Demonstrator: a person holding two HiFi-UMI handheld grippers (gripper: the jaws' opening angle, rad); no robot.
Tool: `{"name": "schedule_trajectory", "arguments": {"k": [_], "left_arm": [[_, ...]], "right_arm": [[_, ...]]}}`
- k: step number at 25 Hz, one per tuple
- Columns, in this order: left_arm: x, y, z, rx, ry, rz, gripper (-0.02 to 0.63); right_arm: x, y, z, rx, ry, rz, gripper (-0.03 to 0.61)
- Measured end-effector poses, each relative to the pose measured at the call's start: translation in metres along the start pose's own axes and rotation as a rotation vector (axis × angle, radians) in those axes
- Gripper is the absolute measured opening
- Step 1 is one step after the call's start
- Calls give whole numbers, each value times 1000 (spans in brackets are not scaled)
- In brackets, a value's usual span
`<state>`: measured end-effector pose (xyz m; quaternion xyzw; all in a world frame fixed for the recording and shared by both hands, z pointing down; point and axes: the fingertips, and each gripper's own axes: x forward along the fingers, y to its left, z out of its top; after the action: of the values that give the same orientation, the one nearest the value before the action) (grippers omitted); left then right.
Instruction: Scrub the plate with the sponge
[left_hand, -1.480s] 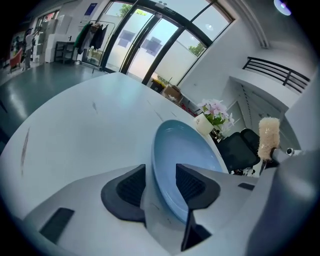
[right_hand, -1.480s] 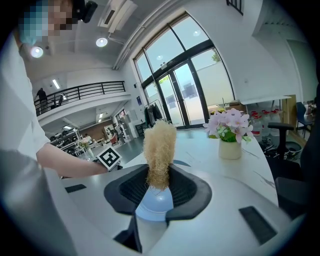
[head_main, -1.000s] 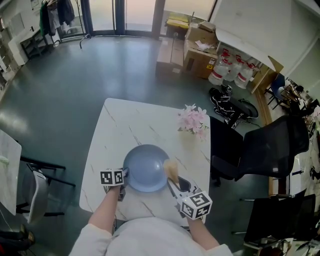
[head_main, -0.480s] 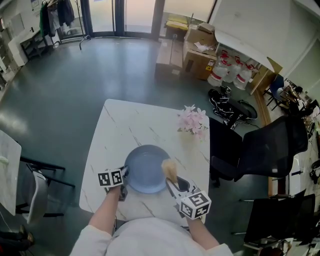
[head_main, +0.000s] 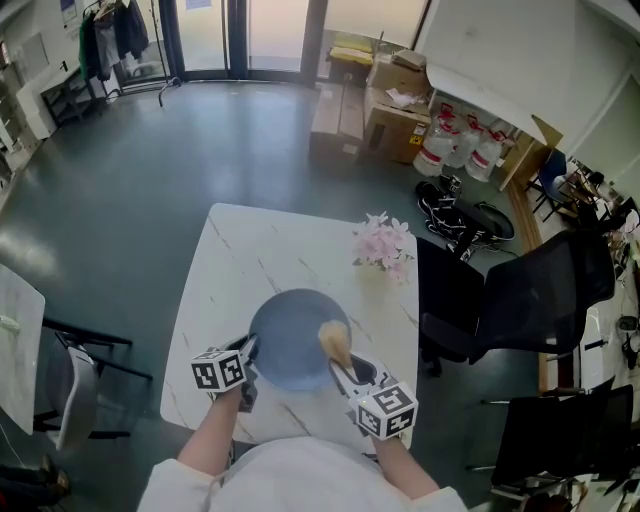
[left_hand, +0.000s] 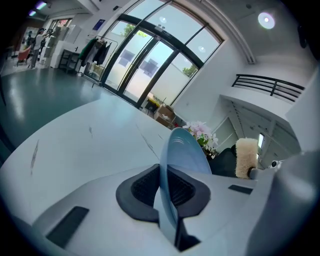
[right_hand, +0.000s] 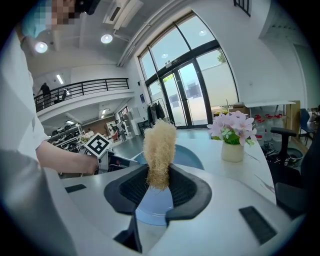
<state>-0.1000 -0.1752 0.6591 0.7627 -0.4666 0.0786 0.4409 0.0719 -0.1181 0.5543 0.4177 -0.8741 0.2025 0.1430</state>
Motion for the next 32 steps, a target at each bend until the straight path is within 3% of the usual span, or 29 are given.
{"name": "schedule_trajectory", "arguments": {"k": [15,27,32], "left_arm": [[-63,-60,53,115,-222,-56,44],[-81,-90,59,298,-246,-48,44],[-82,-97,58,356,-245,-41,44]], "right_arm": [[12,25,3,-105,33,78,118],[15,54,-11,-346,153,116,118],[18,57,-15,-377,181,121,118]]}}
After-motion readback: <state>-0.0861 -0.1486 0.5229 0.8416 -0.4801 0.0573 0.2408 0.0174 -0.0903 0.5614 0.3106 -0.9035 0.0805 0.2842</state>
